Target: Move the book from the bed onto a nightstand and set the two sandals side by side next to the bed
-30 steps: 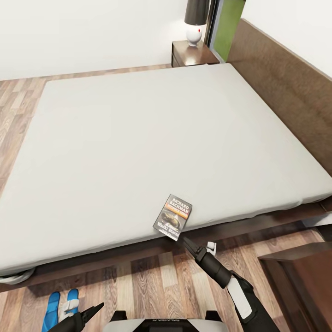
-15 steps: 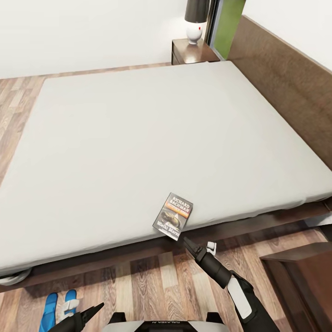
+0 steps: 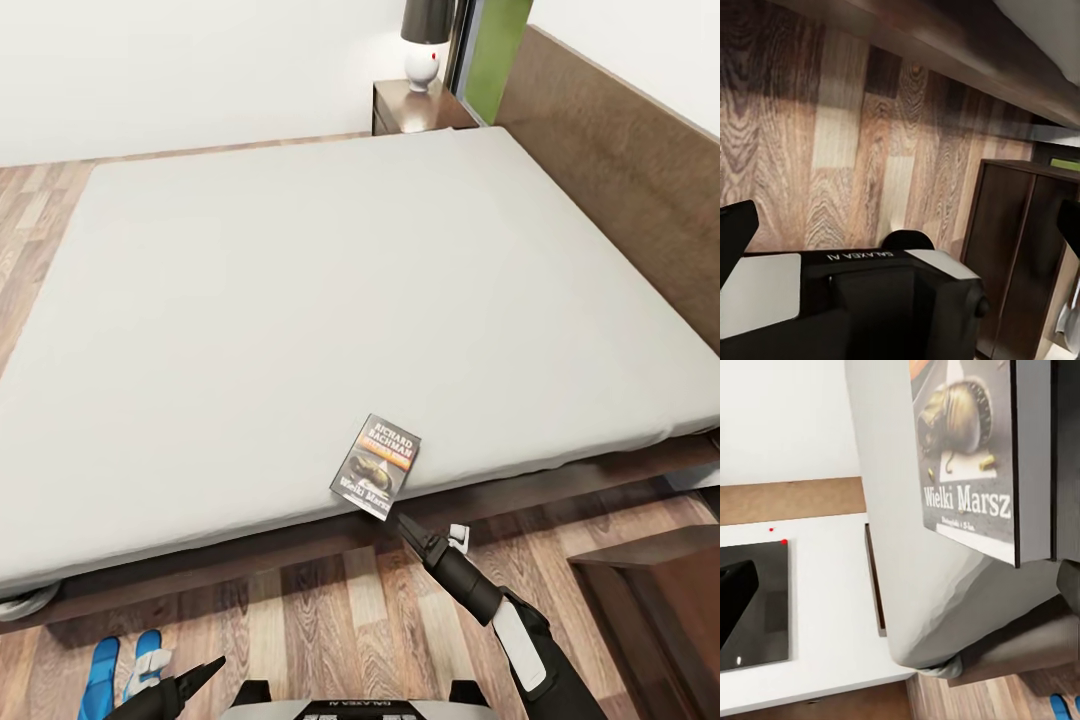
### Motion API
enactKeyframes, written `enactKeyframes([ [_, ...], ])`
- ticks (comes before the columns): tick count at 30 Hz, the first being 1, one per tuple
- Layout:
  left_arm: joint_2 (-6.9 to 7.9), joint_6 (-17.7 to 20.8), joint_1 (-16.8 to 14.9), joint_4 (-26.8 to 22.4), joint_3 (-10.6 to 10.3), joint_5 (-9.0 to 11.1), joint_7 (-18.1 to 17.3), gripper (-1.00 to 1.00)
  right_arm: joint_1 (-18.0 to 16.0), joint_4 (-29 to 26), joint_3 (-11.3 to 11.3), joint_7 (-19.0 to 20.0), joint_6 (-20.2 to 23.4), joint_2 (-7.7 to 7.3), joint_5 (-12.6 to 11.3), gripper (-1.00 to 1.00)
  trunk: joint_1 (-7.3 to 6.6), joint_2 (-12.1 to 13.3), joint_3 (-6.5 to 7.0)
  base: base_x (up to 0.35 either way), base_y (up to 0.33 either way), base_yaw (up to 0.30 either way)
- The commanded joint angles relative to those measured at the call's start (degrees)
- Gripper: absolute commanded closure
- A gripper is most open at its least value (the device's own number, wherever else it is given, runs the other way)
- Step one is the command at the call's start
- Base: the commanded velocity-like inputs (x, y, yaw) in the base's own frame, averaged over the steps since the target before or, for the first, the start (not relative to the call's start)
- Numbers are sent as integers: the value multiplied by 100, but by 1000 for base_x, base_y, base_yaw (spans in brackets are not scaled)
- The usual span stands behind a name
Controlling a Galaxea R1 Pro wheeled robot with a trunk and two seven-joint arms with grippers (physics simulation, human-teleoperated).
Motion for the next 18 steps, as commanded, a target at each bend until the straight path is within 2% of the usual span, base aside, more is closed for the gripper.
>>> enactKeyframes([
  [1, 2, -45, -3, 9, -50, 54, -10, -100, -2, 1, -19, 14, 50, 5, -16, -100, 22, -43, -21, 0, 0, 0],
  [18, 2, -45, -3, 8, -47, 54, -15, -100, -2, -1, -26, 14, 50, 5, -16, -100, 396, -725, -326, 0, 0, 0],
])
